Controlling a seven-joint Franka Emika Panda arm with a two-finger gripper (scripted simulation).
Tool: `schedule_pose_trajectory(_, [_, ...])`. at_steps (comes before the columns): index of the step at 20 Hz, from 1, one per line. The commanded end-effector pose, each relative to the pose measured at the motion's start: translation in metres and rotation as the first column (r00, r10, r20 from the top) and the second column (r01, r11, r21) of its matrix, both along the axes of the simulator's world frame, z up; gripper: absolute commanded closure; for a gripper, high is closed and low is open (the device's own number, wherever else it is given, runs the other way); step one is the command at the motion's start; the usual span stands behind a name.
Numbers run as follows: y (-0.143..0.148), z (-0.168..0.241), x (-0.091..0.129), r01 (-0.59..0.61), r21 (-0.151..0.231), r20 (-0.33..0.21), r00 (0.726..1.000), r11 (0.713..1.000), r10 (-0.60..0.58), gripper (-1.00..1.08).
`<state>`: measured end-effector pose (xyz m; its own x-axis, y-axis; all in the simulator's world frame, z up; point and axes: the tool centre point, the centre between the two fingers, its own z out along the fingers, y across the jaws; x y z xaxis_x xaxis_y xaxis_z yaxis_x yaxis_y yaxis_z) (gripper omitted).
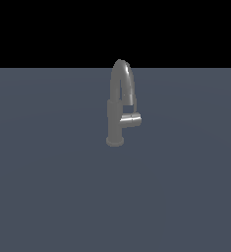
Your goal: Turn on the faucet by rotating a designated handle.
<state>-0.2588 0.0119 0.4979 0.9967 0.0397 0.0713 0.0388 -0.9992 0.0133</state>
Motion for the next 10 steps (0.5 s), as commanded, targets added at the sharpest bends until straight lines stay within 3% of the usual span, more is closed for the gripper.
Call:
schedule_pose_trajectory(1, [0.0, 0.0, 0.0, 0.0, 0.0, 0.0, 1.0, 1.0, 0.0, 1.08])
schedule_pose_trajectory(10, [0.001, 0.0, 0.011, 0.02, 0.019, -0.026, 0.999, 1.0, -0.02, 1.08])
